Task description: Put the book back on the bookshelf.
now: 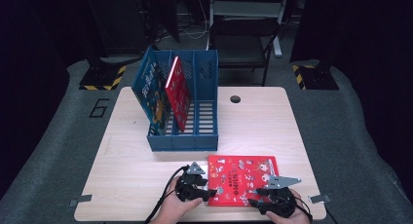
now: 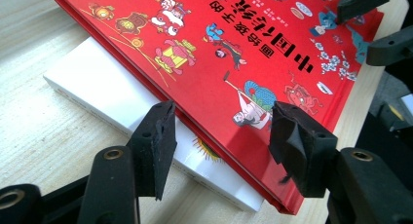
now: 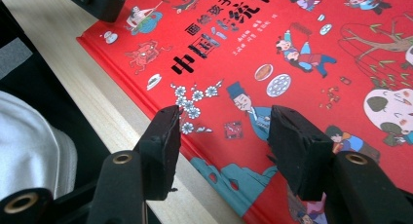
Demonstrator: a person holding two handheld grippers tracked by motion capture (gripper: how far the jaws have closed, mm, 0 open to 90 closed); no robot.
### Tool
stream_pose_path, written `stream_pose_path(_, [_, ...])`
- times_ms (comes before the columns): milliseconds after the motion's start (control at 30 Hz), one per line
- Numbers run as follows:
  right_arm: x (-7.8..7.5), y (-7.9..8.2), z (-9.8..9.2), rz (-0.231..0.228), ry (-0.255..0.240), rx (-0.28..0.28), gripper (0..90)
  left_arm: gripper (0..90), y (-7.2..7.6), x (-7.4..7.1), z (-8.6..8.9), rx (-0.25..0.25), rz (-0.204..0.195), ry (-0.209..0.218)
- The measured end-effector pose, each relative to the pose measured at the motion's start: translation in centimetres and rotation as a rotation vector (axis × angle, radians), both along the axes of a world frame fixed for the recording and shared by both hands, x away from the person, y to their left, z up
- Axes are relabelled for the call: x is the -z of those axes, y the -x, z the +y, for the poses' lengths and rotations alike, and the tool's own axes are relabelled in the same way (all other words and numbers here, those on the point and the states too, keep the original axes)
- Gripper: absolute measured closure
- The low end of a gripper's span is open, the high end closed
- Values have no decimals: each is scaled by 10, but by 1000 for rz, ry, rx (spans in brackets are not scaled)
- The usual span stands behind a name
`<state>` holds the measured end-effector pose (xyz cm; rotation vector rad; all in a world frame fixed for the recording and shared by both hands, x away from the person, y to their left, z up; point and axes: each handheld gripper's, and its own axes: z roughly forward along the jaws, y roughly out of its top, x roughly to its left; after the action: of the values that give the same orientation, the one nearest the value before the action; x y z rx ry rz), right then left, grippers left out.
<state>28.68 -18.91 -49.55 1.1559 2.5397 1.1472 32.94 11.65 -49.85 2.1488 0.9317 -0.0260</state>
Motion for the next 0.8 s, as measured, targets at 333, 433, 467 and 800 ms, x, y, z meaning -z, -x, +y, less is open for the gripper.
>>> stream_pose_path(333, [-1, -1, -31, -23, 130, 163, 166, 293, -1, 1, 5, -14, 14, -18])
stream_pose_path(433, [1, -3, -40, 6, 108, 192, 130, 270, -1, 4, 6, -20, 31, -12])
stream_pose_path(467, [2, -4, -40, 11, 101, 190, 108, 257, -1, 4, 7, -15, 34, -13])
stream_pose_path(800, [7, -3, -42, 82, 121, 178, 11, 224, -4, 6, 7, -9, 50, 0])
